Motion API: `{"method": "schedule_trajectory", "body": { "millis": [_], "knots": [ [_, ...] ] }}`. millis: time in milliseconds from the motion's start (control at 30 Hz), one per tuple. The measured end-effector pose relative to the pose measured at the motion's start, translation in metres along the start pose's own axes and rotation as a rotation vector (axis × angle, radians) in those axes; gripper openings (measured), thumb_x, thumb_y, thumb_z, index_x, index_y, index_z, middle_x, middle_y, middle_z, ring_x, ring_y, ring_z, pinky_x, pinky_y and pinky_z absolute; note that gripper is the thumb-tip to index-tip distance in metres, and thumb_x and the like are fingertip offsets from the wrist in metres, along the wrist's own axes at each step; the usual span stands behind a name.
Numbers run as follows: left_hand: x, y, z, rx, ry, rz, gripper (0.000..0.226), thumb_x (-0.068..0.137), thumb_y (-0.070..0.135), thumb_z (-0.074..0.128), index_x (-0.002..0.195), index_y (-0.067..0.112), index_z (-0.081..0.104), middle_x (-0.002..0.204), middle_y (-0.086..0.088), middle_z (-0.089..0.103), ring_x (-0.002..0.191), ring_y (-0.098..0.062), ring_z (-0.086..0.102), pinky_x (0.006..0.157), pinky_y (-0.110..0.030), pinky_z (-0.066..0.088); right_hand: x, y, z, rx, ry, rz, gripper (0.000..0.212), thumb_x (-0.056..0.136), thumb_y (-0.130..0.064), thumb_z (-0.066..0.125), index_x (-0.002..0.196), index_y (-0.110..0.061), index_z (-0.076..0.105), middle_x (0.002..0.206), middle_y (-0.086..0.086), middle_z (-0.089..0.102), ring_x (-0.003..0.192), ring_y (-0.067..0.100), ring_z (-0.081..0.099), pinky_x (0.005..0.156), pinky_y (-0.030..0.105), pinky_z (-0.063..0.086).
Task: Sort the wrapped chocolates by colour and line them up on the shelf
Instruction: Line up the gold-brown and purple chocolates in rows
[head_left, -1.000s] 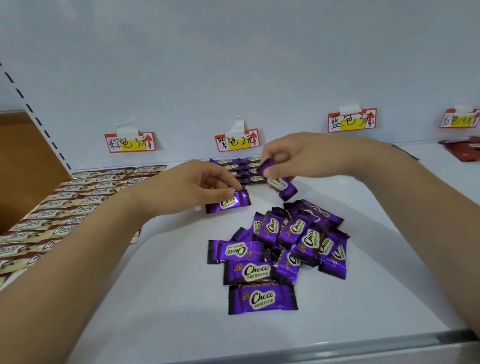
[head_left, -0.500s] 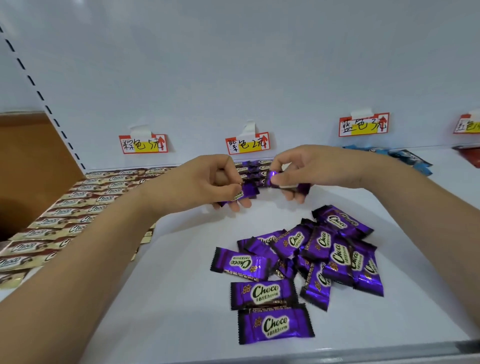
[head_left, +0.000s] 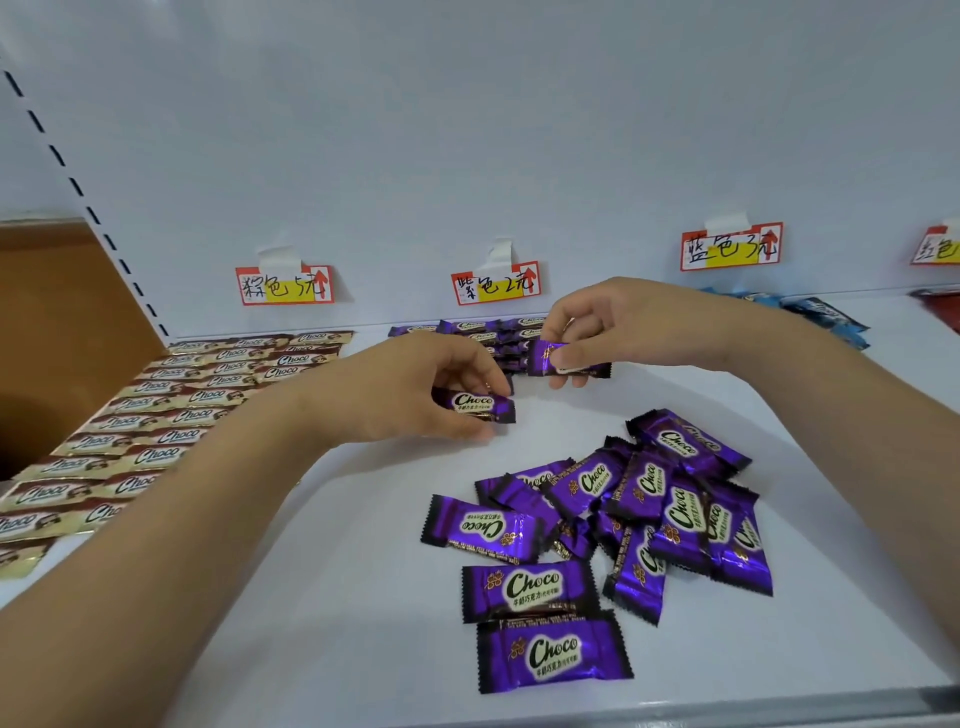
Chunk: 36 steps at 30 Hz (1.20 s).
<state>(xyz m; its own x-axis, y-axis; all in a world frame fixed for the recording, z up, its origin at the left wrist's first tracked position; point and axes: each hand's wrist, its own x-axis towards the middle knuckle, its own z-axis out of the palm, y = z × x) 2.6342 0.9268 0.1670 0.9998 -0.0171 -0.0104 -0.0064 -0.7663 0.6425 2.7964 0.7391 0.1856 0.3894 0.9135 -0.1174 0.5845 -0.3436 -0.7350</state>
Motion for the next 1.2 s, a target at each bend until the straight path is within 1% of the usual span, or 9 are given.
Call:
{"method": "schedule_trajectory", "body": {
  "millis": [167, 333, 433, 500, 567, 700, 833, 967, 1200],
  "knots": [
    [0.0, 0.004, 0.0, 0.029, -0.003, 0.0, 0.028, 0.079, 0.032, 0.08, 0.104, 0.035, 0.07, 0.098, 0.014, 0.072, 0.089, -0.003, 0.067, 0.078, -0.018, 0.052, 0.003, 0.005, 0.001, 0.02, 0.034, -0.013, 0.015, 0.09, -0.019, 0.069, 0.105, -0.017, 0.072, 0.088, 0.002, 0.075, 0.073, 0.011, 0.068, 0.071, 0.025, 0.054],
    [-0.002, 0.007, -0.002, 0.167, 0.002, 0.002, 0.023, 0.081, 0.033, 0.078, 0.103, 0.035, 0.071, 0.098, 0.018, 0.069, 0.085, 0.003, 0.062, 0.069, -0.009, 0.044, 0.003, 0.005, 0.001, -0.115, 0.019, -0.007, 0.014, 0.088, -0.019, 0.072, 0.101, -0.024, 0.072, 0.088, -0.004, 0.075, 0.079, 0.008, 0.07, 0.075, 0.018, 0.051],
    [-0.005, 0.005, -0.007, 0.22, -0.01, -0.019, 0.025, 0.079, 0.039, 0.079, 0.102, 0.037, 0.069, 0.095, 0.013, 0.068, 0.085, -0.002, 0.061, 0.074, -0.019, 0.05, 0.004, 0.004, 0.004, -0.277, 0.079, -0.059, 0.013, 0.083, -0.026, 0.077, 0.095, -0.029, 0.072, 0.085, -0.015, 0.071, 0.079, -0.004, 0.064, 0.07, 0.006, 0.043],
    [-0.009, 0.003, -0.01, 0.247, -0.01, -0.04, 0.028, 0.076, 0.045, 0.079, 0.101, 0.04, 0.068, 0.098, 0.017, 0.067, 0.093, 0.003, 0.059, 0.083, -0.02, 0.05, 0.003, 0.002, 0.004, -0.364, 0.137, -0.102, 0.013, 0.083, -0.028, 0.077, 0.095, -0.031, 0.071, 0.083, -0.018, 0.066, 0.074, -0.009, 0.059, 0.064, 0.002, 0.039],
    [-0.01, 0.001, -0.013, 0.313, -0.021, -0.055, 0.026, 0.076, 0.048, 0.078, 0.1, 0.042, 0.068, 0.1, 0.021, 0.065, 0.099, 0.008, 0.055, 0.086, -0.016, 0.047, 0.001, 0.001, 0.0, -0.413, 0.16, -0.113, 0.012, 0.083, -0.031, 0.077, 0.092, -0.035, 0.07, 0.084, -0.017, 0.066, 0.076, -0.003, 0.058, 0.062, 0.006, 0.039],
    [-0.011, 0.0, -0.016, 0.329, -0.05, -0.085, 0.019, 0.079, 0.042, 0.078, 0.095, 0.038, 0.069, 0.089, 0.017, 0.066, 0.087, 0.004, 0.056, 0.071, -0.01, 0.044, 0.001, 0.005, -0.004, -0.439, 0.026, -0.051, 0.012, 0.08, -0.034, 0.078, 0.089, -0.036, 0.07, 0.085, -0.016, 0.069, 0.079, 0.012, 0.061, 0.07, 0.023, 0.047],
    [-0.015, -0.005, -0.023, 0.347, -0.083, -0.159, 0.018, 0.077, 0.044, 0.078, 0.092, 0.039, 0.068, 0.088, 0.017, 0.066, 0.082, -0.001, 0.059, 0.071, -0.017, 0.046, 0.004, 0.006, 0.0, -0.437, 0.028, -0.039, 0.014, 0.079, -0.034, 0.08, 0.089, -0.037, 0.071, 0.081, -0.019, 0.068, 0.076, 0.003, 0.061, 0.07, 0.022, 0.05],
    [-0.02, -0.009, -0.033, 0.312, -0.075, -0.227, 0.017, 0.077, 0.039, 0.081, 0.09, 0.035, 0.069, 0.087, 0.014, 0.067, 0.076, -0.001, 0.061, 0.069, -0.017, 0.044, 0.008, 0.008, 0.005, -0.405, 0.063, -0.047, 0.014, 0.08, -0.03, 0.079, 0.091, -0.033, 0.071, 0.084, -0.014, 0.069, 0.074, 0.001, 0.063, 0.076, 0.031, 0.056],
    [-0.024, -0.013, -0.04, 0.298, -0.041, -0.293, 0.018, 0.077, 0.034, 0.082, 0.089, 0.031, 0.07, 0.085, 0.011, 0.071, 0.078, -0.005, 0.066, 0.079, -0.027, 0.051, 0.012, 0.011, 0.007, -0.409, 0.106, -0.072, 0.014, 0.081, -0.028, 0.079, 0.089, -0.035, 0.07, 0.081, -0.016, 0.068, 0.073, -0.001, 0.062, 0.067, 0.012, 0.049]
  ]
}}
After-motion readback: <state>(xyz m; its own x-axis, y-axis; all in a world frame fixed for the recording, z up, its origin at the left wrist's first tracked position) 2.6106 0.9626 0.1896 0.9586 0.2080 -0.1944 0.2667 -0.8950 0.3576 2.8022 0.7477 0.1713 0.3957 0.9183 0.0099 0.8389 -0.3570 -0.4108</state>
